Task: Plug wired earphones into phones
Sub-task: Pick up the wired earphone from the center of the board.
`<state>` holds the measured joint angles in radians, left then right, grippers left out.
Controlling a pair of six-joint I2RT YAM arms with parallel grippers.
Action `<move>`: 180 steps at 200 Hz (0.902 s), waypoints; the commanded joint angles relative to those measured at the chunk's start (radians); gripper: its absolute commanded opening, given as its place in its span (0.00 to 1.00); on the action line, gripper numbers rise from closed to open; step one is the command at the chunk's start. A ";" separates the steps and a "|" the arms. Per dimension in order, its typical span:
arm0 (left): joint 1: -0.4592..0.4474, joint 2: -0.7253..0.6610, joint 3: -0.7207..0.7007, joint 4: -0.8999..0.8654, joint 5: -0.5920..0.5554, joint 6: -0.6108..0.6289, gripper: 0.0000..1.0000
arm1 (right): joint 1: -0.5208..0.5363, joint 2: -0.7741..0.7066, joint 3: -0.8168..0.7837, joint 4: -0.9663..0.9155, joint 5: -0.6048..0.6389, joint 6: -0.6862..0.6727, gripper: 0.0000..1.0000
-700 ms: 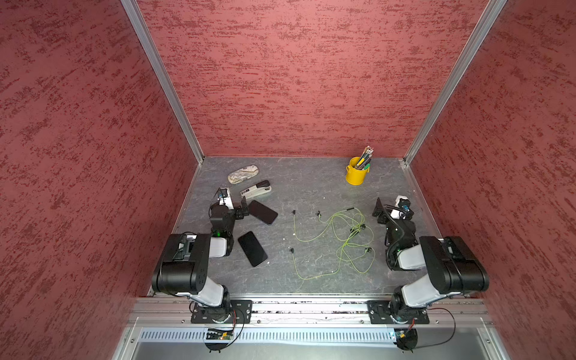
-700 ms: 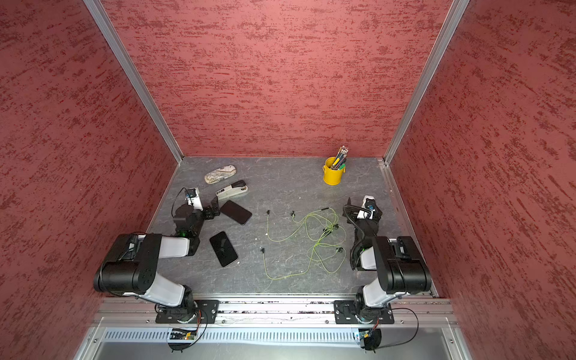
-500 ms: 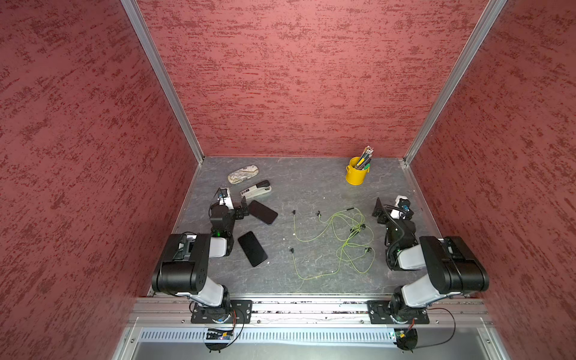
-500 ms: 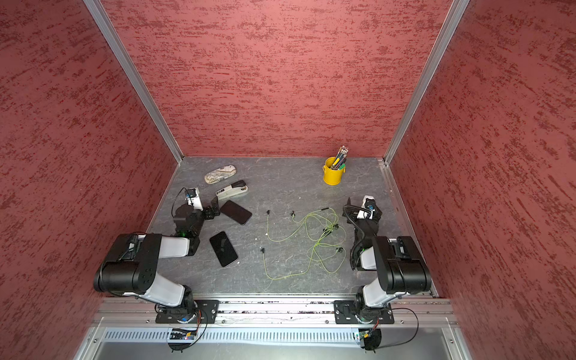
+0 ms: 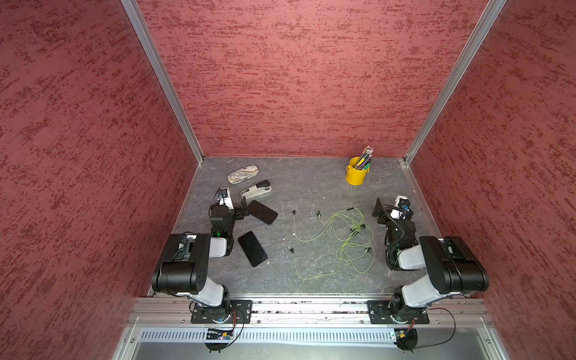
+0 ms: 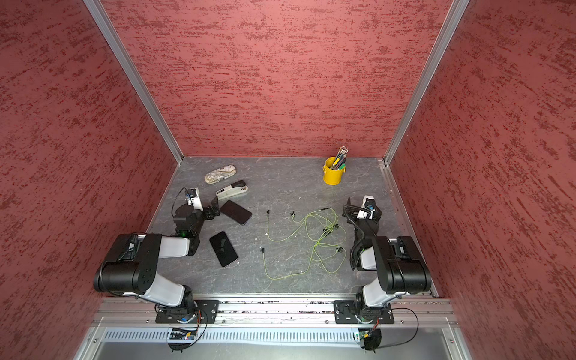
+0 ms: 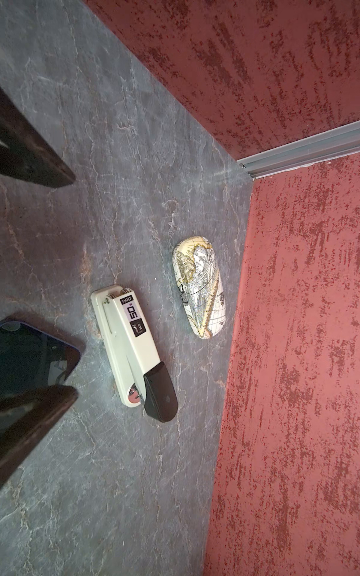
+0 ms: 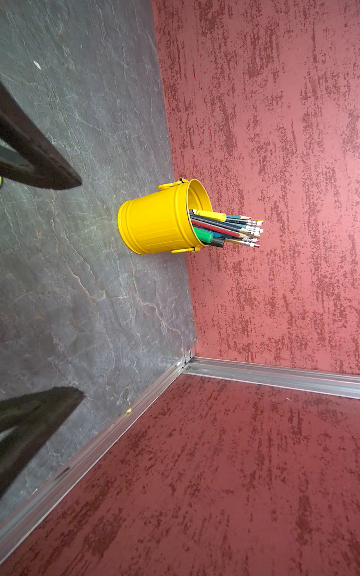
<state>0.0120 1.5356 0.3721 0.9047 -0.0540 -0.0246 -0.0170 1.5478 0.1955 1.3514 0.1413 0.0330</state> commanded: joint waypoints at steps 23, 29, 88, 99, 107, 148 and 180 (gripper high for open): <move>0.003 -0.001 0.001 0.002 0.002 0.015 1.00 | 0.000 -0.002 0.010 0.008 -0.010 -0.010 0.99; 0.004 -0.002 0.001 0.002 0.002 0.015 1.00 | -0.001 -0.001 0.010 0.009 -0.009 -0.011 0.99; -0.006 -0.042 0.013 -0.044 -0.037 0.016 1.00 | 0.002 -0.046 -0.017 0.027 0.024 -0.003 0.99; -0.022 -0.141 0.071 -0.235 -0.072 0.018 1.00 | 0.005 -0.153 -0.024 -0.043 0.047 0.001 0.99; -0.024 -0.213 0.134 -0.423 -0.084 -0.008 1.00 | 0.005 -0.250 -0.007 -0.158 0.063 0.016 0.99; 0.082 -0.471 0.238 -0.967 -0.124 -0.721 1.00 | -0.020 -0.547 0.168 -0.924 0.132 0.429 0.99; 0.398 -0.543 0.051 -0.687 0.483 -1.038 1.00 | -0.023 -0.497 0.288 -1.171 0.005 0.588 0.99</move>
<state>0.2562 0.9955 0.5465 0.2554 0.0509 -0.6655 -0.0357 1.0145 0.4320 0.5510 0.2337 0.4274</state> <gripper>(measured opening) 0.997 0.987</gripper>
